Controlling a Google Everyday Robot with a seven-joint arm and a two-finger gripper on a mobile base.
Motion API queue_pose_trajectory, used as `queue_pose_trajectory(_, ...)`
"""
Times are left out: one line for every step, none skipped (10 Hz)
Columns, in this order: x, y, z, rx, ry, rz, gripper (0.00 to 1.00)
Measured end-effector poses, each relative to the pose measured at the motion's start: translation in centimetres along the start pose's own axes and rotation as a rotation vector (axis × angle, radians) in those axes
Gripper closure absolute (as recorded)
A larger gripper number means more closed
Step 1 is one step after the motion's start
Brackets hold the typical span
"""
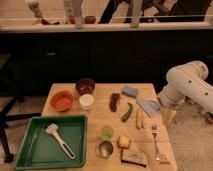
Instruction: Place grapes in purple bowl
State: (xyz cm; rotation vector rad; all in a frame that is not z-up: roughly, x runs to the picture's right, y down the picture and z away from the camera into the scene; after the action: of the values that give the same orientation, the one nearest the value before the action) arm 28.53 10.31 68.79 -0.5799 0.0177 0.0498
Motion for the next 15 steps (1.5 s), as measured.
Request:
queue_pose_trajectory(0.00, 0.00, 0.00, 0.000, 0.000, 0.000, 0.20)
queue_pose_trajectory(0.00, 0.00, 0.00, 0.000, 0.000, 0.000, 0.20)
queue_pose_trajectory(0.00, 0.00, 0.00, 0.000, 0.000, 0.000, 0.20)
queue_pose_trajectory(0.00, 0.00, 0.00, 0.000, 0.000, 0.000, 0.20)
queue_pose_trajectory(-0.01, 0.00, 0.01, 0.000, 0.000, 0.000, 0.20)
queue_pose_trajectory(0.00, 0.03, 0.09, -0.001, -0.001, 0.000, 0.20)
queue_pose_trajectory(-0.01, 0.02, 0.08, -0.001, -0.001, 0.000, 0.20)
queue_pose_trajectory(0.01, 0.03, 0.08, -0.001, -0.001, 0.000, 0.20)
queue_pose_trajectory(0.00, 0.02, 0.08, -0.001, -0.001, 0.000, 0.20)
queue_pose_trajectory(-0.01, 0.02, 0.08, -0.001, -0.001, 0.000, 0.20)
queue_pose_trajectory(-0.01, 0.02, 0.08, -0.001, -0.001, 0.000, 0.20)
queue_pose_trajectory(0.00, 0.02, 0.08, -0.001, -0.001, 0.000, 0.20)
queue_pose_trajectory(-0.01, 0.02, 0.08, -0.001, -0.001, 0.000, 0.20)
queue_pose_trajectory(0.00, 0.01, 0.08, -0.001, -0.001, 0.002, 0.20)
queue_pose_trajectory(-0.07, 0.04, 0.11, 0.003, 0.000, 0.013, 0.20)
